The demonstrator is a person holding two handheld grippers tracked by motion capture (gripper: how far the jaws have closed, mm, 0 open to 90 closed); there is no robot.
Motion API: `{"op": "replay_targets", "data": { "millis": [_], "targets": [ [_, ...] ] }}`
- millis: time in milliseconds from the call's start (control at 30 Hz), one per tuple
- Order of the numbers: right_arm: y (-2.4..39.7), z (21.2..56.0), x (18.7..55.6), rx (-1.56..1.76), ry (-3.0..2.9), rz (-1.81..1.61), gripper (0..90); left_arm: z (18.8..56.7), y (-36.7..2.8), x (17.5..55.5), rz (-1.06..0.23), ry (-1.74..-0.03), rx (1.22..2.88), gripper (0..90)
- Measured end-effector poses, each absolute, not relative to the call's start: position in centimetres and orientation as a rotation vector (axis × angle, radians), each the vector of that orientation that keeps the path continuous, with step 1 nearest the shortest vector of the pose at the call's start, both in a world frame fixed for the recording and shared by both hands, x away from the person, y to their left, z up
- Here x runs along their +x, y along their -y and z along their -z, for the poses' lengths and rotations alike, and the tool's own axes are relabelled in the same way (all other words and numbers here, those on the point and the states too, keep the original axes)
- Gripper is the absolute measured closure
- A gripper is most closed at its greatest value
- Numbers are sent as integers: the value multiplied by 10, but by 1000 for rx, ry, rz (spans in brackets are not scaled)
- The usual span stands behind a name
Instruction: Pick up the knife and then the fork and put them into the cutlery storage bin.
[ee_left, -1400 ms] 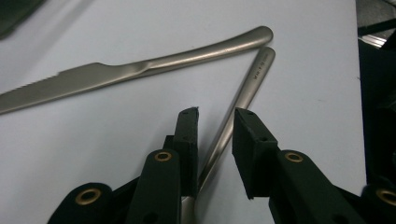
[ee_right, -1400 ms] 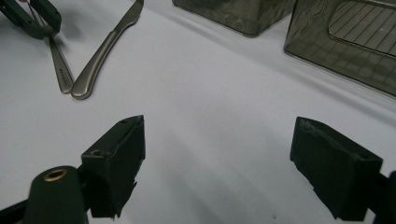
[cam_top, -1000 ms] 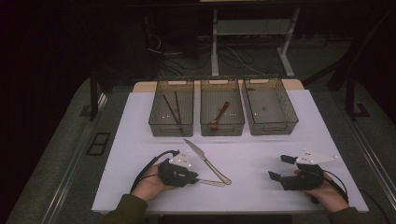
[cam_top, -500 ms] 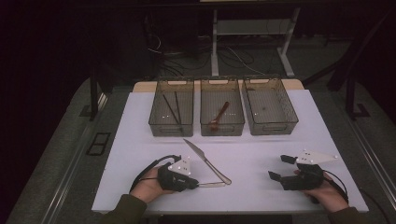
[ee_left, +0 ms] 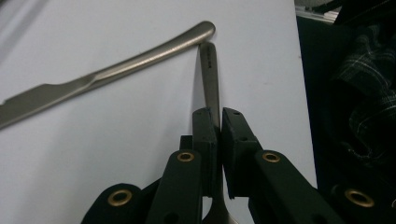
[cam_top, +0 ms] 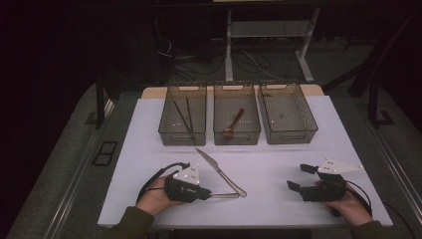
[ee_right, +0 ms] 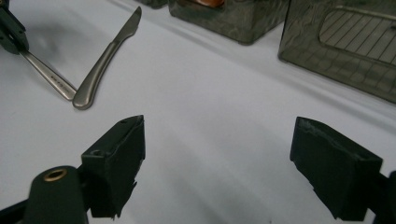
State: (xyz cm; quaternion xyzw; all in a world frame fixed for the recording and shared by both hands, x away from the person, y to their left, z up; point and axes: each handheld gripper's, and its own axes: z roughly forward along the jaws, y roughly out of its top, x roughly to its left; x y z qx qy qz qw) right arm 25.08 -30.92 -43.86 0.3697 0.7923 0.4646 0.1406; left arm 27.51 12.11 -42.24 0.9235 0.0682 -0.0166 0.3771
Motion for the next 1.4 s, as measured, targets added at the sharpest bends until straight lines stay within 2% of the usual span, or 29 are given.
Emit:
{"op": "replay_targets", "data": {
  "millis": [333,467,667,833,900,1167,1400],
  "targets": [
    [308,431,252,1082,-2343,-1363,173,408,-124,276,30,-182,2288,838],
    [308,422,253,1027,-2398,-1406,139,401,-123,278,19,-186,2247,838],
    [301,413,262,937,-2526,-1413,142,394,-113,283,8,-173,2231,838],
    [281,405,269,798,-2653,-1342,172,387,-97,287,23,-128,2231,838],
    [271,402,272,748,-2695,-1327,210,386,-89,289,26,-108,2236,838],
    [237,389,284,583,-2784,-1301,224,384,-53,296,48,-33,2276,838],
    [211,391,291,388,-2860,-1266,324,383,-32,305,64,10,2281,838]
  ]
}}
